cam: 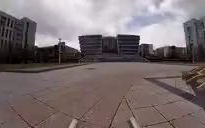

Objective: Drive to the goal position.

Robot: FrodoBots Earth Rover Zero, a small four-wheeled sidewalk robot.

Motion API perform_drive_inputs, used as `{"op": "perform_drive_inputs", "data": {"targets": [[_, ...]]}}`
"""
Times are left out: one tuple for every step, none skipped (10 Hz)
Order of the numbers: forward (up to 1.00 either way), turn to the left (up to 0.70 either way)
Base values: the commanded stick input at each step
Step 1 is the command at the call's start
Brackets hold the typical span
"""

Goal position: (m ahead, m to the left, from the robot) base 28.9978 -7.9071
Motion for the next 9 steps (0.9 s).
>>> {"op": "perform_drive_inputs", "data": {"targets": [[1.0, 0.0], [1.0, 0.0], [1.0, 0.0], [1.0, 0.0], [1.0, 0.0], [1.0, 0.0], [1.0, 0.0], [1.0, 0.0], [1.0, 0.0]]}}
